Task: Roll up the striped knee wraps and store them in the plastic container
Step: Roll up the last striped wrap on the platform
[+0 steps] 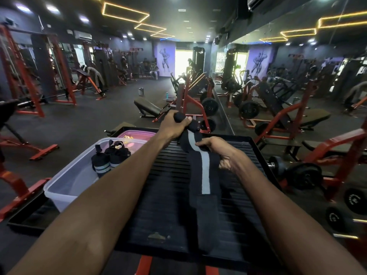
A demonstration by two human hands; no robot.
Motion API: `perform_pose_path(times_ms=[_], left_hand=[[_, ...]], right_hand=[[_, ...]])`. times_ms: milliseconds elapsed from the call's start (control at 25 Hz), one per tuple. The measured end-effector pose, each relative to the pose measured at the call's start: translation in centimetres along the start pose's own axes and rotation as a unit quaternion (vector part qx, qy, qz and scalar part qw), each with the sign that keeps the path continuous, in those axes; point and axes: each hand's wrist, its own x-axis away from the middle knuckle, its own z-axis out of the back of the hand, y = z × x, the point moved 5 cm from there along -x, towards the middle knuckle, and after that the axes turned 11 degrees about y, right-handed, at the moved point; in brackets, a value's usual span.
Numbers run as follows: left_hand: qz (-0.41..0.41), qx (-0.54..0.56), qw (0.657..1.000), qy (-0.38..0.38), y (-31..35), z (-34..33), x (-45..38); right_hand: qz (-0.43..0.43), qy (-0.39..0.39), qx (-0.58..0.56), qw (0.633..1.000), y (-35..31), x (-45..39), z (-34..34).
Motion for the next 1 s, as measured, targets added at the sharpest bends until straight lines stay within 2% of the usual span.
perform_pose_path(times_ms=[120,200,280,440,600,680,800,880,1000], left_hand=[[0.058,0.032,0.998,0.003,-2.0,-1.1,1.0],[0.113,0.057,0.992,-0.031,-3.1,-2.1,2.7],[0.155,0.033,0.984,-0.076,-4.7,-3.1,4.0],[0.167,-0.045,0.974,-0.146,-7.3,-4.6,4.9],[0.189,-0.061,0.965,-0.172,-8.6,-5.1,5.0],[0.203,-0.025,0.964,-0.167,-9.1,-5.0,4.6],[0.177,0.028,0.973,-0.147,-10.0,-4.9,3.9],[0.173,0.033,0.975,-0.138,-10.8,-4.7,3.6],[0.216,0.089,0.964,-0.125,-12.2,-5.0,3.9]], right_hand=[[-0.032,-0.036,0.085,0.995,0.9,0.2,0.9],[-0.009,0.001,0.190,0.982,1.8,-0.4,1.7],[0.035,0.069,0.243,0.967,2.5,-1.2,2.5],[0.137,0.189,0.254,0.939,3.6,-3.7,4.3],[0.214,0.183,0.288,0.915,4.0,-5.5,4.8],[0.216,0.191,0.281,0.915,4.0,-5.8,5.0],[0.226,0.226,0.282,0.905,4.3,-7.0,5.6],[0.234,0.226,0.263,0.908,4.7,-7.6,5.5],[0.248,0.188,0.233,0.921,5.6,-7.8,5.0]])
